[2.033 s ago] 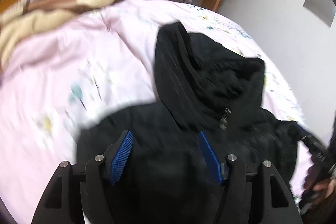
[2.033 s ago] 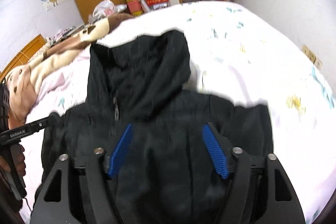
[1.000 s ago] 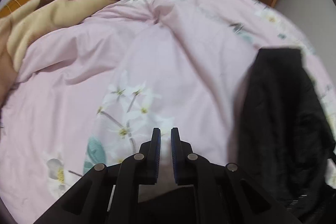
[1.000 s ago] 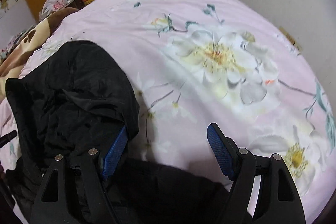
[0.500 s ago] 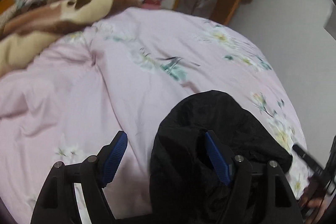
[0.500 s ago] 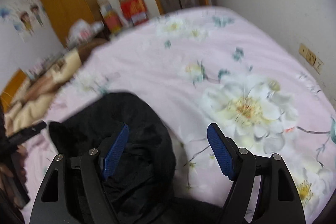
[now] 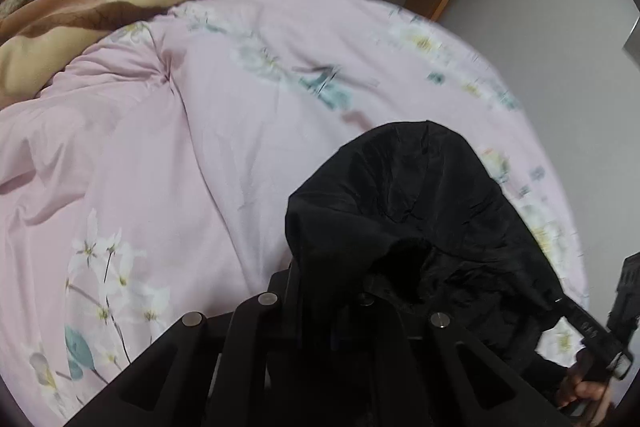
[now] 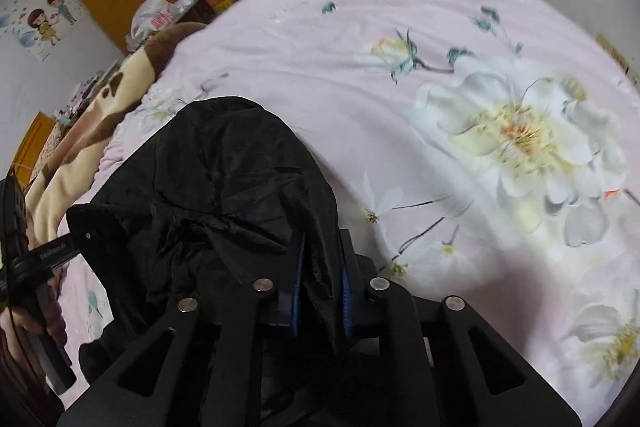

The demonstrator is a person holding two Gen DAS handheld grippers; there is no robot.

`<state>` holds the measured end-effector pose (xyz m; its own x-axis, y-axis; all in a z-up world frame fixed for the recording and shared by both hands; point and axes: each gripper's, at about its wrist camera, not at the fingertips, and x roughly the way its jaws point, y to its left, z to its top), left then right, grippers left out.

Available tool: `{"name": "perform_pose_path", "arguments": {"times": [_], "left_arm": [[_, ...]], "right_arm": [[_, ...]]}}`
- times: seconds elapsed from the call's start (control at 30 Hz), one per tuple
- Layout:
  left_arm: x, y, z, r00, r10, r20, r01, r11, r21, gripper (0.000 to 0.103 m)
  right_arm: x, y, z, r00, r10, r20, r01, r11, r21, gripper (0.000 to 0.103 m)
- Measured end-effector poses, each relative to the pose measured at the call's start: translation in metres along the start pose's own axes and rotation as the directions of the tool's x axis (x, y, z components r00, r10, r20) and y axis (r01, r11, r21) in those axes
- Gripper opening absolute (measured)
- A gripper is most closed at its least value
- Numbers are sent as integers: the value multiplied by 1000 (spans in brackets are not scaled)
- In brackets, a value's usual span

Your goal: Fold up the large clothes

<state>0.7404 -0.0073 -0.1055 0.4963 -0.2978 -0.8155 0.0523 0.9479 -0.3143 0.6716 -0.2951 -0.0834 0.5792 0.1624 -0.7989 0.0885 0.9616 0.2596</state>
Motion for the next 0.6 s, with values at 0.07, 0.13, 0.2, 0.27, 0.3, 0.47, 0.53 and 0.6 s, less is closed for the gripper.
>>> {"name": "perform_pose_path", "arguments": {"times": [0.07,0.13,0.2,0.27,0.3,0.47,0.53,0.6], "left_arm": [[-15,-2,-6,999,14,29,-14,1000,18,8],[-33,-3,-14,998,-21,67,19,999,30,8],[-53,-1,-22,993,-54,105,51,998,28,8],[-73,6,-34,987,-88,138,87,996,13,8],[-81,10,-41,981,-106,161,107,994,4,8],[-111,25,-85,973,-120,199,114,993,42,8],[-118,27,-104,972,-112,205,97,992,84,8],[-124,32,-119,970,-123,208,108,991,79,11]], "right_arm": [[-13,8,-7,1000,-11,29,12,999,-44,12],[-29,13,-14,997,-11,71,16,997,-71,11],[-46,20,-22,994,-10,113,22,994,-104,11],[-62,25,-33,989,-8,148,29,990,-136,11],[-71,27,-40,986,-6,167,30,989,-142,11],[-113,39,-84,966,10,257,48,974,-219,10],[-123,39,-101,962,18,271,47,972,-230,10],[-129,37,-117,962,16,271,48,972,-228,9]]}}
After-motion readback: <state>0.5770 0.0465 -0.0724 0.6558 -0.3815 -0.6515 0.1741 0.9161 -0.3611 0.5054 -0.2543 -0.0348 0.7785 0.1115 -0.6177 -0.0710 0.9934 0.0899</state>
